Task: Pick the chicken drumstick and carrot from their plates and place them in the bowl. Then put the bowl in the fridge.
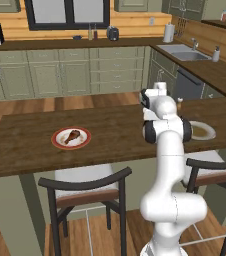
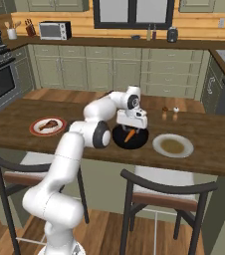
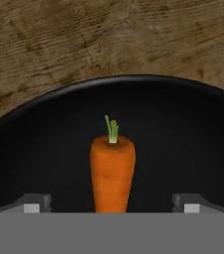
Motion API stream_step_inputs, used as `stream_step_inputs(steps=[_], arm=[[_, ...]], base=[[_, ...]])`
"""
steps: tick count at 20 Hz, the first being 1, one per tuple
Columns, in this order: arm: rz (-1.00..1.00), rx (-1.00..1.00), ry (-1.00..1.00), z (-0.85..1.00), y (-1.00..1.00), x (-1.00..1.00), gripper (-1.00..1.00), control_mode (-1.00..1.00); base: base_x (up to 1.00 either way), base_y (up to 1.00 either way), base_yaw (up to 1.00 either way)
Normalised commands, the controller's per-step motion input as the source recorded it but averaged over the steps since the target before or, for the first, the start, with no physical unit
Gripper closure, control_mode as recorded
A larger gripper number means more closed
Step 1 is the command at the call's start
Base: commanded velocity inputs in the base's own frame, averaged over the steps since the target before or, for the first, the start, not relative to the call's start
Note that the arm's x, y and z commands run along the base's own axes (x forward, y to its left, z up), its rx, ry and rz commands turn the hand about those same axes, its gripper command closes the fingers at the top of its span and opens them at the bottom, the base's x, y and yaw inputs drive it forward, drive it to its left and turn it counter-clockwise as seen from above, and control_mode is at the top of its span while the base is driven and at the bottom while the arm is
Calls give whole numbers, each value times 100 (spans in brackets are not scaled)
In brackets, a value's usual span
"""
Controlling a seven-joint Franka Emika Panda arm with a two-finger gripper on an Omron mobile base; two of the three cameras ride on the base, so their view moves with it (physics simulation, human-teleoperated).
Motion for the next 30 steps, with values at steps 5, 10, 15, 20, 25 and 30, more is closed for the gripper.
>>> stream_step_inputs(steps=[5, 10, 15, 20, 25, 30], arm=[[0, 0, -11, 70, 30, -71, -100, -100], [0, 0, -7, 50, 30, -97, -100, -100], [0, 0, -9, 24, 93, -100, -100, -100], [0, 0, -18, 3, 100, -100, -100, -100], [0, -1, -31, 22, 95, -97, -100, -100], [0, 0, -16, 20, 97, -45, -100, -100]], base=[[0, 0, 0], [0, 0, 0], [0, 0, 0], [0, 0, 0], [0, 0, 0], [0, 0, 0]])
